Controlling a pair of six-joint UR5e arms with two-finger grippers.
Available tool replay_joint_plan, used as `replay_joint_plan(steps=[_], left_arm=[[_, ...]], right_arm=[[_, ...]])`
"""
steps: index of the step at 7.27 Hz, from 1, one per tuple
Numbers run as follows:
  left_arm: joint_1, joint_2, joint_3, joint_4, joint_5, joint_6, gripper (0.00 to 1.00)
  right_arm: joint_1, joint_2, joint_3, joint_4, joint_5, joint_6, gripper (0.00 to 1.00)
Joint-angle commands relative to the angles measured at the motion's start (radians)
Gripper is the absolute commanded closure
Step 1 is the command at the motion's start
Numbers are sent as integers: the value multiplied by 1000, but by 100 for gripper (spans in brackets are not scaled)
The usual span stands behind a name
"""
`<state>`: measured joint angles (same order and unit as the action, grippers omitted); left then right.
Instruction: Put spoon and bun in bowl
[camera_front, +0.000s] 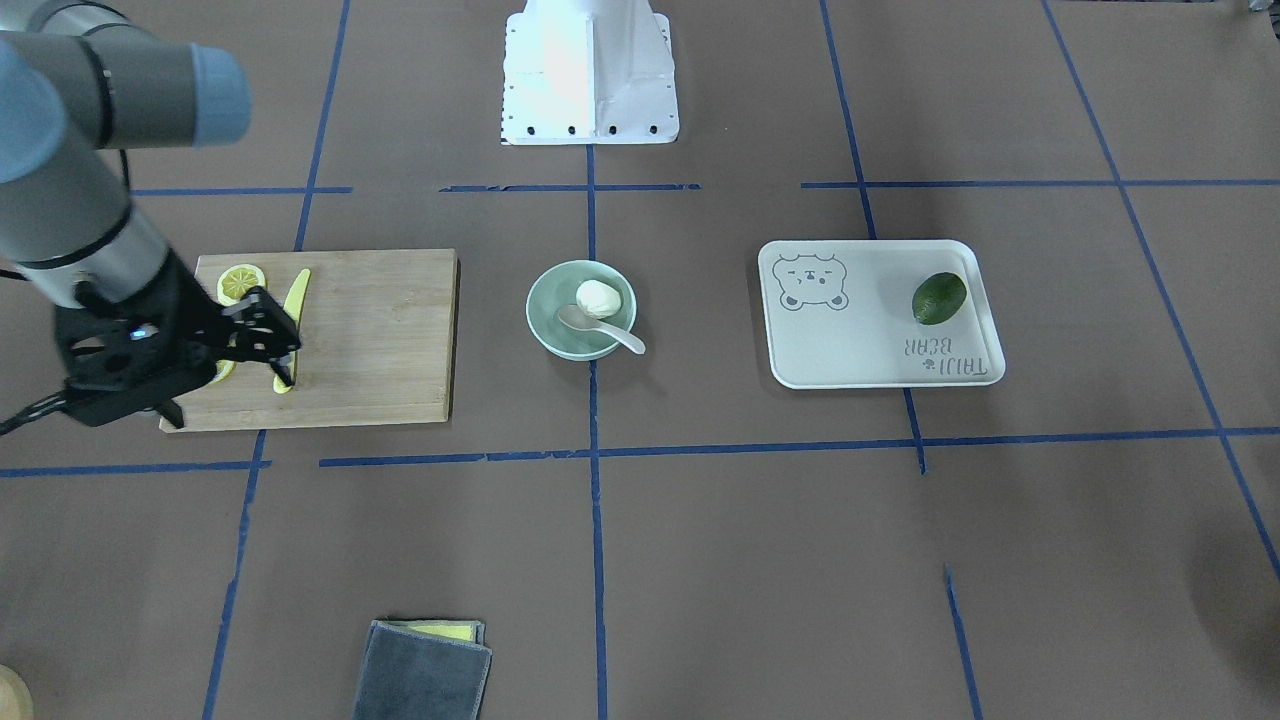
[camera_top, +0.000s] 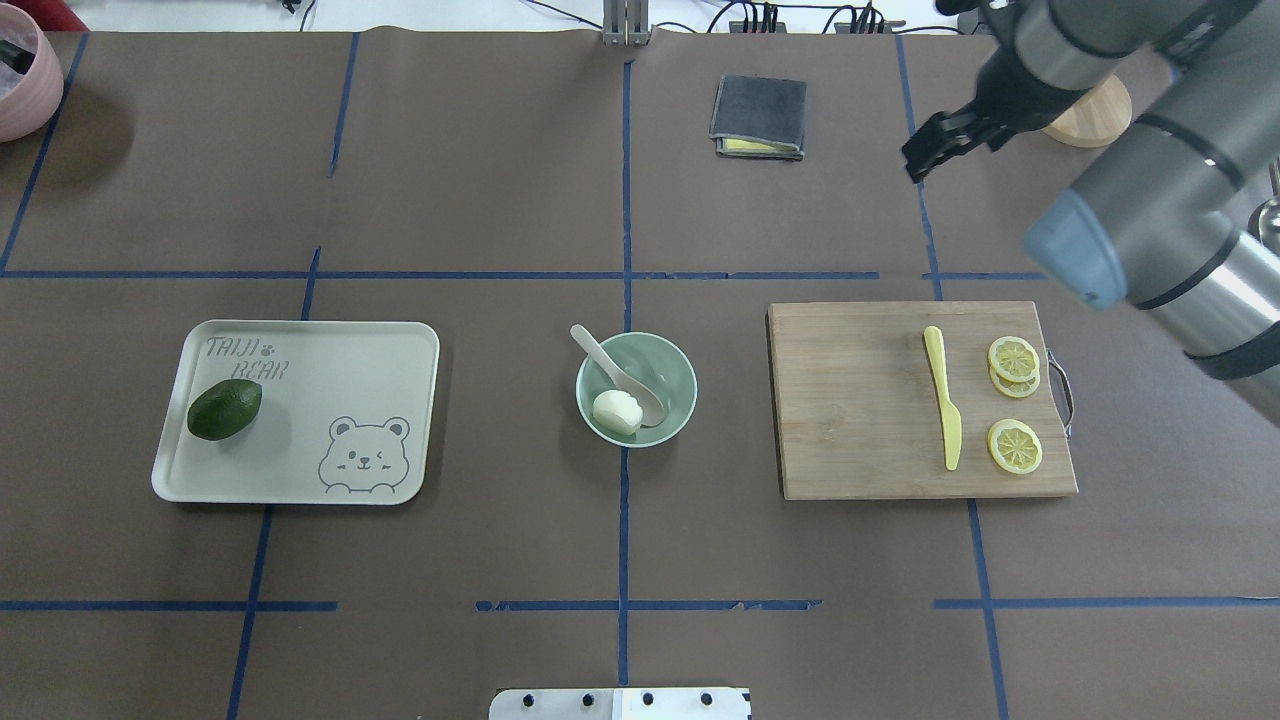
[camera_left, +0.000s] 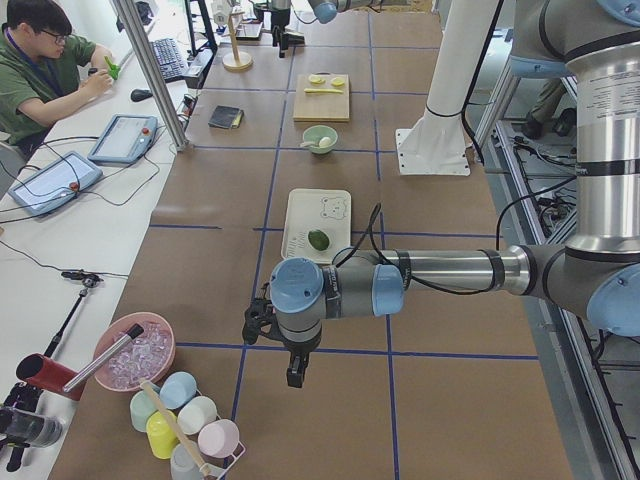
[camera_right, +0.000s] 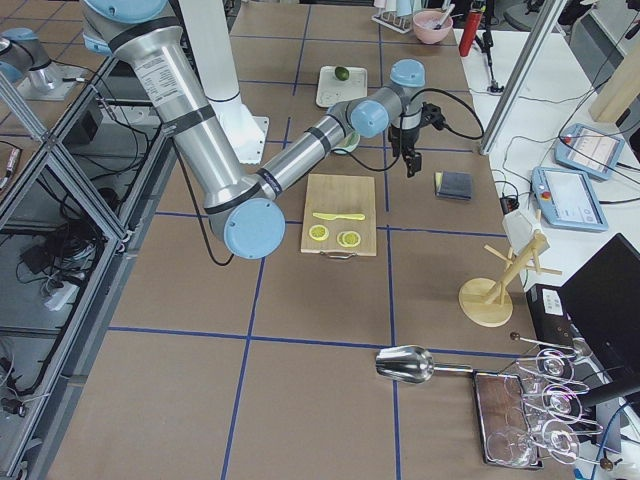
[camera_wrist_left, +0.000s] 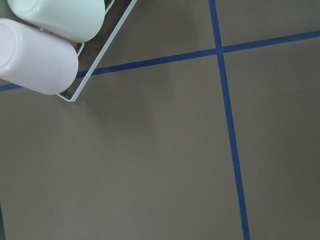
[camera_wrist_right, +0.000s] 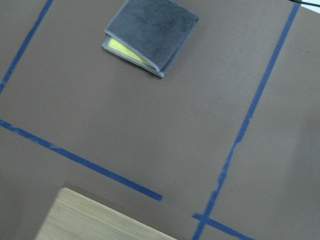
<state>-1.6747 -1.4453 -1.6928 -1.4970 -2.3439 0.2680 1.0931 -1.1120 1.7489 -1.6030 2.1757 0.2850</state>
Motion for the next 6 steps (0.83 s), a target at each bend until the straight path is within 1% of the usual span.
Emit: replay_joint_plan(steps=[1, 2, 3, 4, 5, 6], left_arm=[[10, -10, -24, 9, -23, -82, 0], [13, -10, -47, 7, -18, -88, 0], [13, -12, -65, 4, -18, -87, 0], [13, -13, -73, 3, -17, -87, 0], [13, -12, -74, 3, -17, -85, 0], [15, -10, -71, 1, -14, -84, 0]], right_arm=[[196, -162, -6, -11, 108, -345, 0], [261, -236, -6, -20, 108, -434, 0], [333, -343, -9, -18, 114, -460, 0], [391, -444, -11, -6, 145, -458, 0], [437, -522, -15, -6, 141, -467, 0], [476, -557, -28, -6, 142, -457, 0]])
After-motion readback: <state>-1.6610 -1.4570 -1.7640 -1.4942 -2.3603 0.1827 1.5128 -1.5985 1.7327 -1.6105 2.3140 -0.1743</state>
